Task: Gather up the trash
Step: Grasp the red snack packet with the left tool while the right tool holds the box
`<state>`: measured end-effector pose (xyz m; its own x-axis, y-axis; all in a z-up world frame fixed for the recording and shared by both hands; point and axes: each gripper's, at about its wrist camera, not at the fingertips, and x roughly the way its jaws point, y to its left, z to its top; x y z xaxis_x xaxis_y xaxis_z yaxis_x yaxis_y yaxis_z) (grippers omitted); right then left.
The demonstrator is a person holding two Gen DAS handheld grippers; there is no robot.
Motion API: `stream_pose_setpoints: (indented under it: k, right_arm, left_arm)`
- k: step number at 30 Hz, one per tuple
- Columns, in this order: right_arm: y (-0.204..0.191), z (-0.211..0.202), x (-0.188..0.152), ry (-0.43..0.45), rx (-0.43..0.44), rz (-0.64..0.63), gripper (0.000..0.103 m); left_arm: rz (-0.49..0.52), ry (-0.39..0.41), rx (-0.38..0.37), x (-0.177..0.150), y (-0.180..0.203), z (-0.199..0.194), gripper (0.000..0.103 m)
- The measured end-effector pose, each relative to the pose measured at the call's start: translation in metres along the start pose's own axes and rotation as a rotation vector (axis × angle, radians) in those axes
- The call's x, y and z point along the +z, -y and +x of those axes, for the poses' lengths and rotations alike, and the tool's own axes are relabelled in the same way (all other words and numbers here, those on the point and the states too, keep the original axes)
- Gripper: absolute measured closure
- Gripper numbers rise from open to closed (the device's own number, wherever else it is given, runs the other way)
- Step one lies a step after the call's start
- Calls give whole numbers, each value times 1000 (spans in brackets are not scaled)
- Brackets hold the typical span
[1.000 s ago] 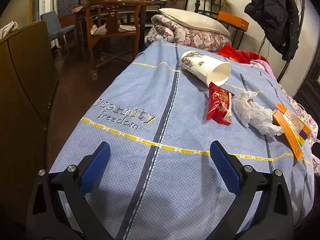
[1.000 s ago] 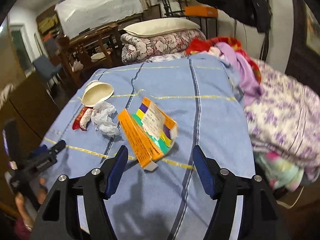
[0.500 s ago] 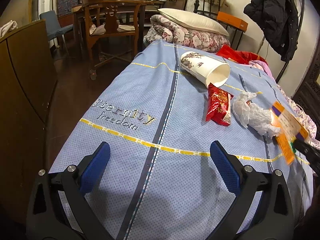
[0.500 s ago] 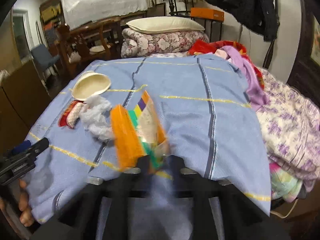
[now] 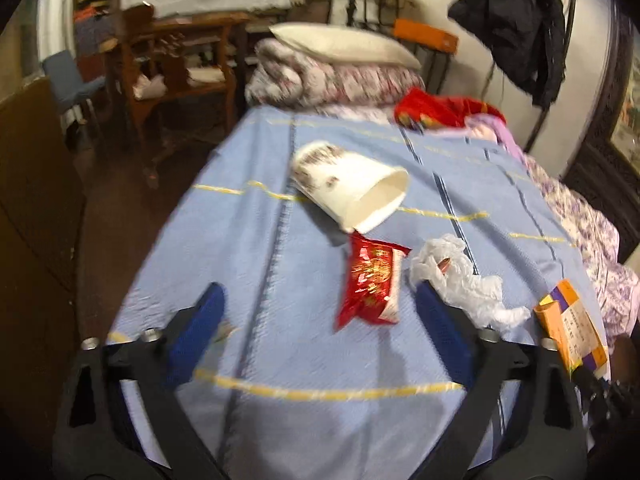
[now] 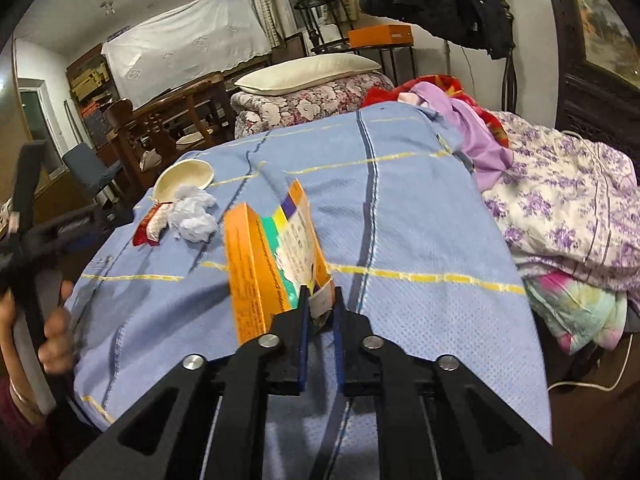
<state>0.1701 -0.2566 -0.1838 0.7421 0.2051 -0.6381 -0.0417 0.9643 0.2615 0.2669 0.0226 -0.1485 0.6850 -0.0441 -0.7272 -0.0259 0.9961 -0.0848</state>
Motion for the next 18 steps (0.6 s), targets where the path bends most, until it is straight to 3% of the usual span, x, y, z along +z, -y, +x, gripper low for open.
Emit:
stream_pose_setpoints:
  k: [3, 6, 9, 12, 18]
  right_arm:
    - [5, 2, 0, -3, 25, 28, 89]
    - [2, 3, -1, 0, 24, 18, 86]
    - [-3, 5, -1, 2, 10, 0, 84]
    - [-2, 5, -1, 3, 15, 14, 84]
    - [0, 6, 0, 3, 18, 30, 83]
  left_arm:
    - [13, -78, -4, 1, 7, 23, 32]
    - [8, -86, -12, 2, 8, 27, 35]
    - [29, -89, -27, 2, 12, 28, 46]
    - [57, -73, -59, 0, 15, 24, 69]
    - [60, 21, -126, -10, 14, -5, 69]
